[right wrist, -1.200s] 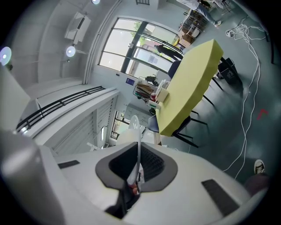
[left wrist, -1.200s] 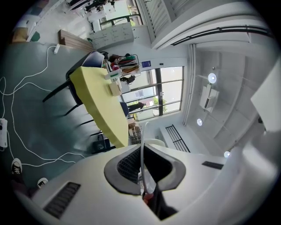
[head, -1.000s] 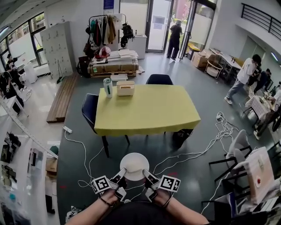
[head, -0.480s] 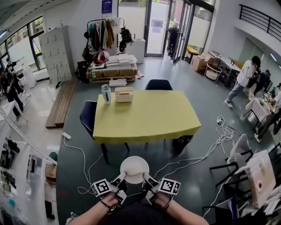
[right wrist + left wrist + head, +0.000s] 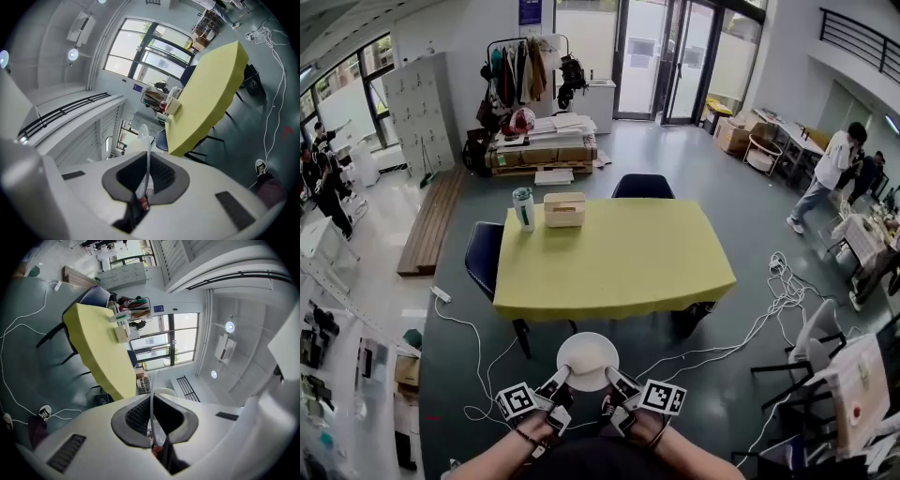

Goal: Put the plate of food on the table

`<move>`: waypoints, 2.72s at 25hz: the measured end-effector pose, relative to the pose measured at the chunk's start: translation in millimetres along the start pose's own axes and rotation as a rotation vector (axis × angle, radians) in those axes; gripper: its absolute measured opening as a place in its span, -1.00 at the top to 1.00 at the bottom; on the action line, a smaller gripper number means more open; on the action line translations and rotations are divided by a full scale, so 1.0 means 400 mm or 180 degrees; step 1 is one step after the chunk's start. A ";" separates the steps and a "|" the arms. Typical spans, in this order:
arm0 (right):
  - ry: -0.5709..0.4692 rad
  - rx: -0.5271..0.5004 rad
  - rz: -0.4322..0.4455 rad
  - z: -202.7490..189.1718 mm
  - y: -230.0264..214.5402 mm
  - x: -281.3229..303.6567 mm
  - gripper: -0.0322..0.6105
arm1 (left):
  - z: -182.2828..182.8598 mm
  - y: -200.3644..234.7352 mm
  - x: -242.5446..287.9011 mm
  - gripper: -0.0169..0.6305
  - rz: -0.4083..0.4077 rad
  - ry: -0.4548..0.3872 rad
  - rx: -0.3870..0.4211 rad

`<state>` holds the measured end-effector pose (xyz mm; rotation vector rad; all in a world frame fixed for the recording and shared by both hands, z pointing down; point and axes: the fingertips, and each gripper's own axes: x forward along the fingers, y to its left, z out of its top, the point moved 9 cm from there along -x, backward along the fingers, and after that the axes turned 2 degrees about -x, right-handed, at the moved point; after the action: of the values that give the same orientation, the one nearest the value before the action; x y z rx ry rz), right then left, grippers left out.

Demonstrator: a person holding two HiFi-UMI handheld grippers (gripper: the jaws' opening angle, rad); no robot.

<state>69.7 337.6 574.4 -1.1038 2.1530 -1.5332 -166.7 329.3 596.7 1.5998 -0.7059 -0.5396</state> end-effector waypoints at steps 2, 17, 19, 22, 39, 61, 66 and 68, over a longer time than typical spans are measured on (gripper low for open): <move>0.0019 0.0007 0.0009 0.028 -0.006 0.024 0.83 | 0.023 0.001 0.028 0.90 0.0011 -0.0013 0.0006; 0.0209 -0.0020 0.0084 0.271 -0.079 0.141 0.83 | 0.110 -0.006 0.248 0.89 0.0128 -0.0185 0.0002; 0.0245 -0.0028 0.0107 0.308 -0.088 0.152 0.83 | 0.115 -0.015 0.286 0.90 0.0058 -0.0228 -0.0057; 0.0295 -0.0049 0.0137 0.367 -0.102 0.164 0.83 | 0.116 -0.027 0.344 0.90 -0.0038 -0.0292 -0.0147; 0.0464 -0.0003 0.0221 0.532 -0.188 0.268 0.83 | 0.187 0.001 0.503 0.90 0.0228 -0.0451 0.0007; 0.0235 0.0041 0.0027 0.744 -0.196 0.654 0.83 | 0.604 0.057 0.757 0.89 0.0067 -0.0190 -0.0130; 0.0128 0.0074 -0.0069 0.789 -0.197 0.745 0.83 | 0.712 0.077 0.816 0.90 0.0087 -0.0027 -0.0120; 0.0089 0.0079 -0.0116 0.801 -0.199 0.778 0.83 | 0.753 0.091 0.831 0.90 0.0164 0.0041 -0.0046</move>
<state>90.2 -115.5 579.4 -1.1261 2.1372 -1.5962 -147.7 -120.2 604.7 1.5664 -0.7300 -0.4954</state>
